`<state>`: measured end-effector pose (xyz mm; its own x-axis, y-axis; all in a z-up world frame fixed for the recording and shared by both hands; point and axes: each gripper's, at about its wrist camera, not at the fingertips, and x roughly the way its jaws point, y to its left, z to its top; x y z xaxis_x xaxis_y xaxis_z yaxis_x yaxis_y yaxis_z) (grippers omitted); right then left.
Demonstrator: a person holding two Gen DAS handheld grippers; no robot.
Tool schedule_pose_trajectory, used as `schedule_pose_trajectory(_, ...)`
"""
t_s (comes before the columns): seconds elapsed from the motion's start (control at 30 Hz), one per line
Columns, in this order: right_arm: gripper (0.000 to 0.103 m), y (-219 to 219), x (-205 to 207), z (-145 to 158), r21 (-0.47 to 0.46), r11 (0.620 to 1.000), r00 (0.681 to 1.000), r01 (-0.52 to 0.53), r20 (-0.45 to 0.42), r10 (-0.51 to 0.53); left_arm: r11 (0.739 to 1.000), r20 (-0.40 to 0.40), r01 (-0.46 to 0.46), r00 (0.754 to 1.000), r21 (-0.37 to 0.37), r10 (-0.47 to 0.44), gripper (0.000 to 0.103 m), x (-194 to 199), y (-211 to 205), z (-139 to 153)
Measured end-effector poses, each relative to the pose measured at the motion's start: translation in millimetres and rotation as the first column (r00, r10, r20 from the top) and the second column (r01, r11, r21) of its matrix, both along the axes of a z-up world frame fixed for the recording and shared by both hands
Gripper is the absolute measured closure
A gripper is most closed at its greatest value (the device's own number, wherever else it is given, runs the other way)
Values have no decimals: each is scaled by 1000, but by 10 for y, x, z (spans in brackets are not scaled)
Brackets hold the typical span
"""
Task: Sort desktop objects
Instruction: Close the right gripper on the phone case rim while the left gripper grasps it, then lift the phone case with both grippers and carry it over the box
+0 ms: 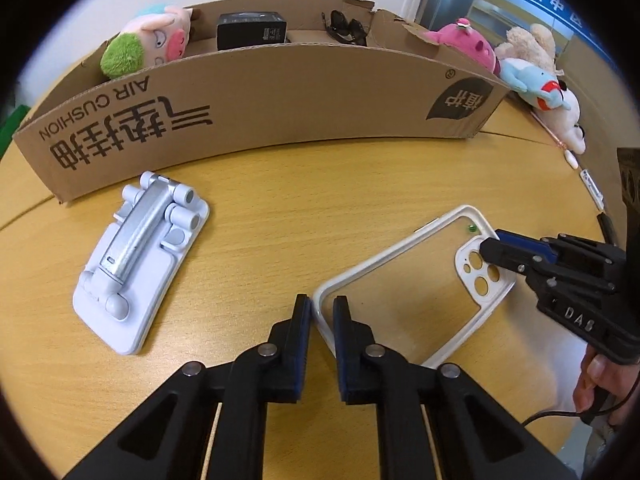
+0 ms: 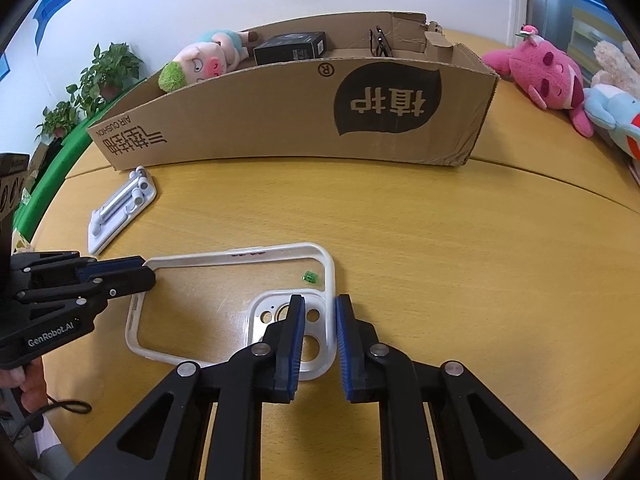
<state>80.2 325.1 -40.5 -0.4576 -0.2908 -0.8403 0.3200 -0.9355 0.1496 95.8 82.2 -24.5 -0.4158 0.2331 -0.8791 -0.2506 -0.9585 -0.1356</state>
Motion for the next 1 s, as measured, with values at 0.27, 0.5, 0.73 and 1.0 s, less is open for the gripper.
schedule_pose_trajectory(0.27,95,81,40,11,-52,998,1000,21,3,-21,999,-4,-19,1000,27,19,95,-12,-54,10)
schedule_pose_trajectory(0.5,98,130,-13,214,-97,995,998,29,-48,-34,998,-104,-31,994,59,37,97,-113,-136,401)
schedule_pose_trajectory(0.73,98,67,-185,712,-139,990,987,13,-155,-35,996,-241,-26,969,85,46,97,-387,-255,1042)
schedule_pose_trajectory(1.0,97,-208,-535,1416,-143,989,954,-21,-297,-23,996,-396,-12,917,91,47,97,-718,-458,1796)
